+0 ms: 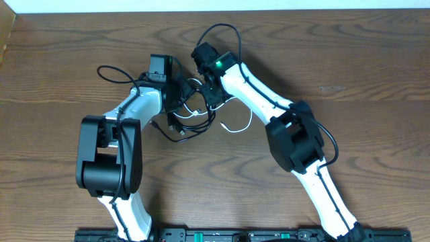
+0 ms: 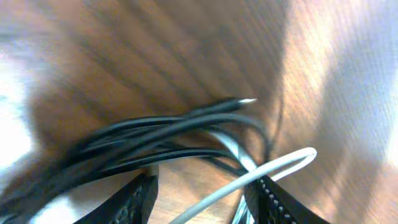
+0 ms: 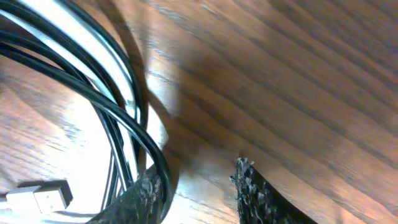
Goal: Untangle cables
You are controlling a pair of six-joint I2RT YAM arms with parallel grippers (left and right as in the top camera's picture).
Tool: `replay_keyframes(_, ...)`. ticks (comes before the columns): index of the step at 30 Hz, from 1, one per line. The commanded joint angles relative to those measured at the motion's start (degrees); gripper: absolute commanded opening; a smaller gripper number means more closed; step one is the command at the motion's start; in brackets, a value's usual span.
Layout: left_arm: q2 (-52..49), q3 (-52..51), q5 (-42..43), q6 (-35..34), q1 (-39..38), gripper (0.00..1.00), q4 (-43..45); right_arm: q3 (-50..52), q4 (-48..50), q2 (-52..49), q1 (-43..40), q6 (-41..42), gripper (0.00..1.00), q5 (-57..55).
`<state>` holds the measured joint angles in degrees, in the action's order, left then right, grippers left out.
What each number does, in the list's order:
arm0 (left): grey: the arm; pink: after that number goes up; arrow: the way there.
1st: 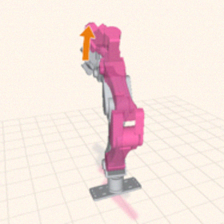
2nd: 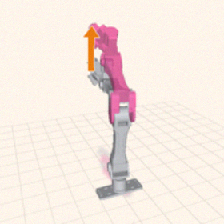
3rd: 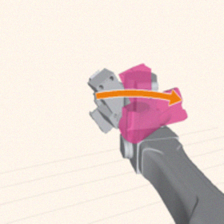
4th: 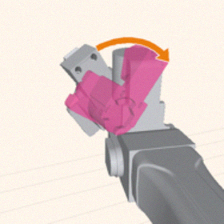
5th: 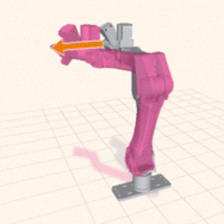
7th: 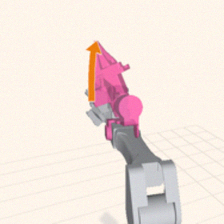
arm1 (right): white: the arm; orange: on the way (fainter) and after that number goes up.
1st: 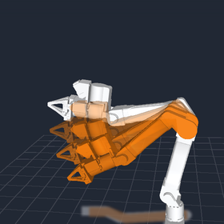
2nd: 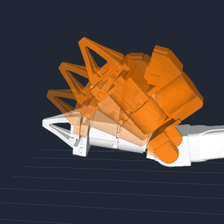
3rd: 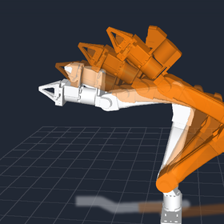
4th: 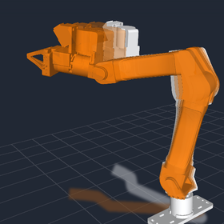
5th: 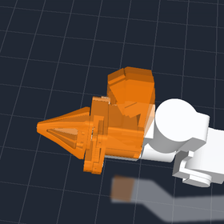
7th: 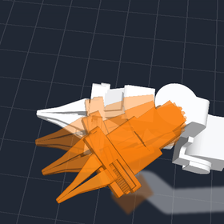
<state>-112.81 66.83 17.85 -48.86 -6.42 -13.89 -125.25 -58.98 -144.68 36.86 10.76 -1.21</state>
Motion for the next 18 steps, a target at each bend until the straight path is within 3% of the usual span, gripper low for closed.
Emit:
replay_keyframes(1,-6.7,-4.1,-8.1,3.3,4.3,0.52,-7.4,1.6,-2.4,-4.0,-1.8,2.1,0.35,-1.0)
replay_keyframes(10,-6.5,-3.0,-8.1,10.4,11.7,0.52,-12.2,-0.7,-9.6,-4.2,-3.6,-0.8,0.37,-16.2)
replay_keyframes(18,-6.5,-3.0,-12.4,13.3,17.2,0.54,-13.5,1.8,-8.9,-4.6,-8.0,-2.7,0.41,-17.4)
